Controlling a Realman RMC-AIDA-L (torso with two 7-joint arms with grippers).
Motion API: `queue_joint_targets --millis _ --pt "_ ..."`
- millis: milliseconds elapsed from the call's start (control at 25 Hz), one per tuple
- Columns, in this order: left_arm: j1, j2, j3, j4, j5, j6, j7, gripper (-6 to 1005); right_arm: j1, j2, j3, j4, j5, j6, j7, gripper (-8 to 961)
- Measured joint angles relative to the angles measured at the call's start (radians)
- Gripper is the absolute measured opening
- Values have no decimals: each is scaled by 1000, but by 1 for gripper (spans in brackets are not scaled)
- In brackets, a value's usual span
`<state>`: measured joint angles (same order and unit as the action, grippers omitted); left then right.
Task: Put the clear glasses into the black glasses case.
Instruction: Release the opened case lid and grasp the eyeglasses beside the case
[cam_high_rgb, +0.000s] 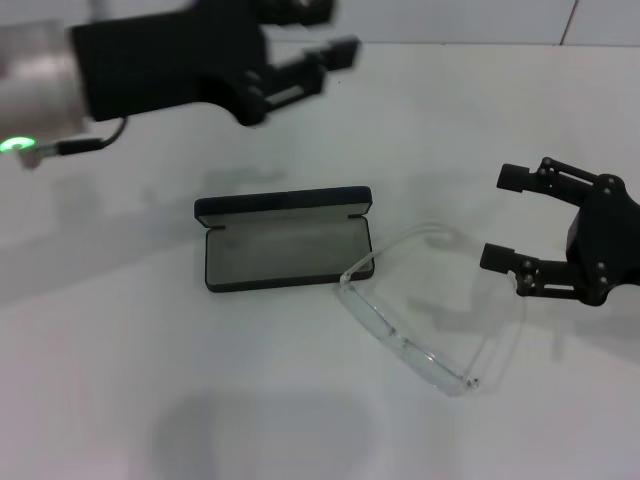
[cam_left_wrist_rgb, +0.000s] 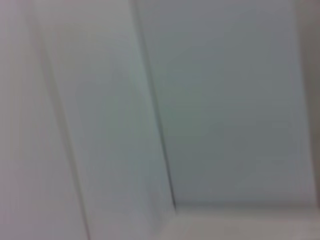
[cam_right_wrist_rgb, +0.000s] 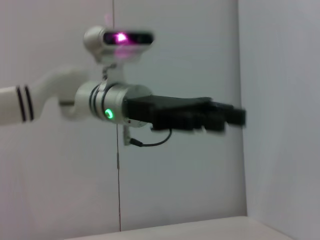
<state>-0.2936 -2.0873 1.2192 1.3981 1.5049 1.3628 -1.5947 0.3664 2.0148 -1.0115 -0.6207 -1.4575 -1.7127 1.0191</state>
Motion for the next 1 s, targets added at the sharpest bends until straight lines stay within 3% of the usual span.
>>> queue_joint_targets --millis 160,280,480,680,840,1000 --pt "48 0 -74 -113 -126 90 47 446 10 -10 0 -24 -1 1 84 860" --pt "94 1 -93 -185 -182 216 188 507 23 -28 0 -80 -14 5 204 859" --pt "140 1 -112 -306 -196 321 317 638 51 -71 1 -295 -87 11 593 858" --pt "163 3 -173 -443 -189 356 398 704 174 -110 -11 -569 -377 -48 1088 857" --pt "174 2 -208 -500 -189 391 456 712 332 -97 -21 -739 -677 -188 1345 857" --pt "172 3 -210 -524 -186 392 477 711 523 -69 -33 -727 -864 -332 1453 856"
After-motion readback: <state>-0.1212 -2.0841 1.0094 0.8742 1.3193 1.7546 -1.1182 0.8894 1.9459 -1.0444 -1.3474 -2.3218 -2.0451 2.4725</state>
